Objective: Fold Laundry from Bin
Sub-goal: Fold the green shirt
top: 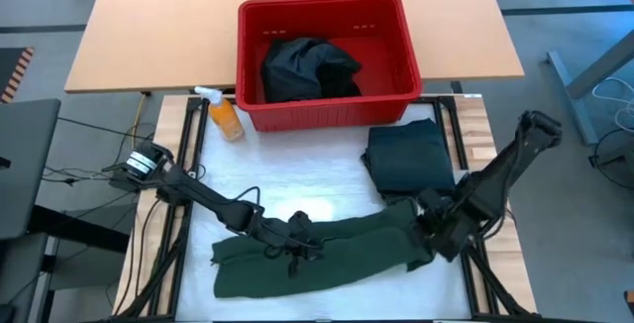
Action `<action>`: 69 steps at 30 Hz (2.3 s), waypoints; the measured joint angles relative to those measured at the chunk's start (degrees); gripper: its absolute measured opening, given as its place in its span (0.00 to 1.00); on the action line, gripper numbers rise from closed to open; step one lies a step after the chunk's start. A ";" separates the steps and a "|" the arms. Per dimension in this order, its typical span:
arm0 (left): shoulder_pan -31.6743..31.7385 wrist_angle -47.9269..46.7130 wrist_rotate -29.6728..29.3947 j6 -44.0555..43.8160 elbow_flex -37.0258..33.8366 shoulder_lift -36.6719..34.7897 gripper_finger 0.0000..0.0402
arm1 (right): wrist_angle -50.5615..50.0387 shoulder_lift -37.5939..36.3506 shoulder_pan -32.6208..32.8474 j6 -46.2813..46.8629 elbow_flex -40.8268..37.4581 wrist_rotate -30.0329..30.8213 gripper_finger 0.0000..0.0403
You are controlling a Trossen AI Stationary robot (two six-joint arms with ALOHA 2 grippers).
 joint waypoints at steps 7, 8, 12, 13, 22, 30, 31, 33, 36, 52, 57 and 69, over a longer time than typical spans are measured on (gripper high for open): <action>2.95 6.40 -0.94 -1.34 -0.04 8.79 0.31 | -1.73 -2.20 -0.88 -8.79 12.47 -0.36 0.05; 3.63 7.80 -0.93 -1.59 -0.04 9.66 0.31 | -1.45 -2.07 -0.88 -9.79 14.14 -0.11 0.05; 6.13 11.77 -0.34 -1.69 0.91 12.87 0.31 | -1.37 -0.35 -2.02 -13.51 20.60 0.69 0.05; 6.74 11.88 -0.15 -1.55 1.91 13.67 0.31 | -1.25 0.34 -2.43 -14.46 22.09 0.72 0.05; 10.51 6.12 3.62 1.23 17.85 22.94 0.31 | 5.49 8.21 -6.27 -24.89 31.40 0.63 0.05; 14.46 -16.66 14.06 10.01 26.67 20.24 0.31 | 6.10 12.15 -7.05 -26.93 34.62 -0.65 0.05; 14.94 -20.88 15.90 11.43 27.14 18.49 0.31 | 6.10 12.46 -7.23 -26.92 34.62 -0.71 0.05; 15.96 -31.02 20.12 15.15 27.53 14.44 0.31 | 6.28 13.06 -7.61 -26.54 34.64 -0.84 0.05; 16.67 -47.57 22.42 20.78 27.59 7.78 0.31 | 7.30 14.76 -8.42 -26.38 34.64 -0.81 0.05; 9.55 -75.31 -4.39 20.58 15.49 -35.34 0.31 | 39.72 39.76 -22.87 -32.60 34.68 -10.67 0.09; 9.35 -72.84 -5.71 17.53 8.67 -44.32 0.31 | 42.65 47.15 -25.87 -32.67 34.62 -17.33 0.23; 8.36 -58.07 -2.56 11.43 -4.79 -49.96 0.31 | 34.33 39.90 -29.43 -32.85 34.75 -26.30 0.54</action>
